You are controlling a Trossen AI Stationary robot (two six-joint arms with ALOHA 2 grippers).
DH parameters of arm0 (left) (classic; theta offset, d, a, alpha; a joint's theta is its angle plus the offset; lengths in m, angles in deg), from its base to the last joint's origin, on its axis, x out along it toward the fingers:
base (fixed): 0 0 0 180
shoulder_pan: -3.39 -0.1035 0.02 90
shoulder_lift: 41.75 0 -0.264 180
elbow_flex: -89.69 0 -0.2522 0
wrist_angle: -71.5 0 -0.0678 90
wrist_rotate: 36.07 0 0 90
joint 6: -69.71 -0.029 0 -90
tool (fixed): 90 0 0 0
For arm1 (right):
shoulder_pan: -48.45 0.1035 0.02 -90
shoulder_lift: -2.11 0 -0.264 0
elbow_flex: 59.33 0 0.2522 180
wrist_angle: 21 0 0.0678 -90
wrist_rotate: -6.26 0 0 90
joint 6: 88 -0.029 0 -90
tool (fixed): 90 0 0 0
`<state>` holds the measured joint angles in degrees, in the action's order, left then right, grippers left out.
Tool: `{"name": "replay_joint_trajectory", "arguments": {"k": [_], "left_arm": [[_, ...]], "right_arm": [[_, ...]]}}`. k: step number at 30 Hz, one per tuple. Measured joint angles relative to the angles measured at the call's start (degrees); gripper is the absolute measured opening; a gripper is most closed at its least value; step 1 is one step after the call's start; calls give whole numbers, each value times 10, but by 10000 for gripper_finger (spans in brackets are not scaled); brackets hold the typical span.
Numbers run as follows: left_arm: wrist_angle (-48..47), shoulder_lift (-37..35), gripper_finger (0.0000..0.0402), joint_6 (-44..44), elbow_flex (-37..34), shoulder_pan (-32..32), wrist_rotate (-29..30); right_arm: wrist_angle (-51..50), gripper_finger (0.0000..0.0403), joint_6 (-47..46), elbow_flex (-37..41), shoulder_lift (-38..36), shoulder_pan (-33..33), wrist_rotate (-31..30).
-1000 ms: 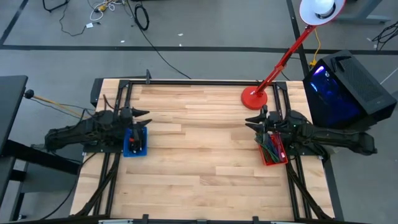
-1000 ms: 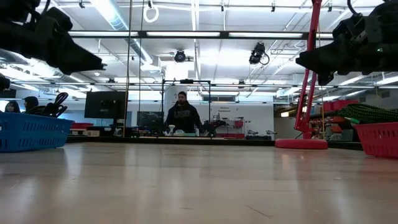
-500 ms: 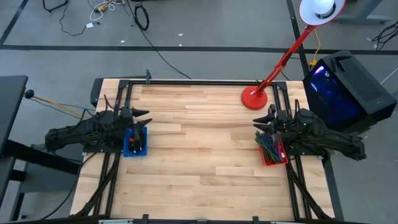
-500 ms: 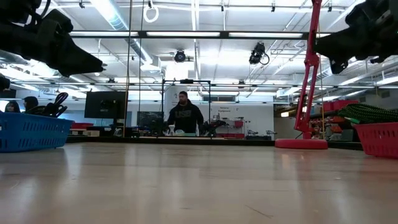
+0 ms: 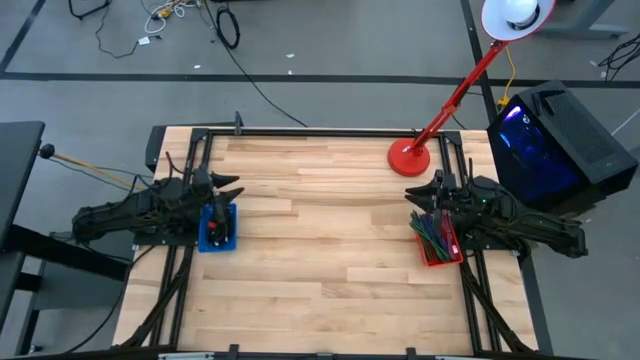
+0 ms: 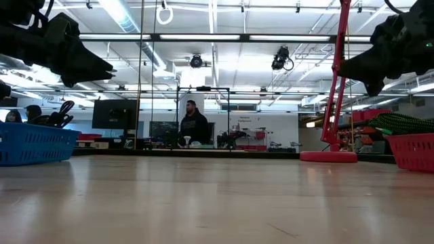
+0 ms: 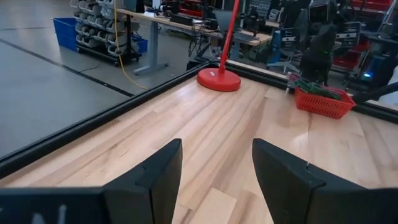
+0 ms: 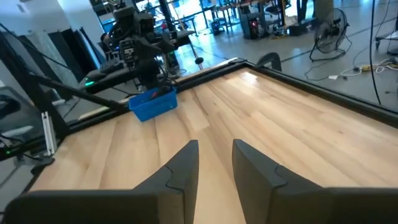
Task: Pick & Place USB Port
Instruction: Return to Home Position
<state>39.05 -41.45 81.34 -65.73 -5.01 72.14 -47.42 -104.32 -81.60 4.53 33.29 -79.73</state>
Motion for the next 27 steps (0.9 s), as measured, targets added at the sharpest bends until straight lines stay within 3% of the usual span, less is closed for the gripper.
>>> {"name": "replay_joint_trajectory", "arguments": {"k": [16,18,21,27], "left_arm": [[0,0,202,-2,0,0,0],[0,0,202,-3,0,0,0],[0,0,202,-2,0,0,0],[3,0,202,-3,-1,0,0]], "right_arm": [[4,100,-25,2,0,0,-1],[27,100,-25,17,-5,0,-1],[136,100,-25,78,-24,1,-3],[167,100,-21,76,-24,6,-32]]}}
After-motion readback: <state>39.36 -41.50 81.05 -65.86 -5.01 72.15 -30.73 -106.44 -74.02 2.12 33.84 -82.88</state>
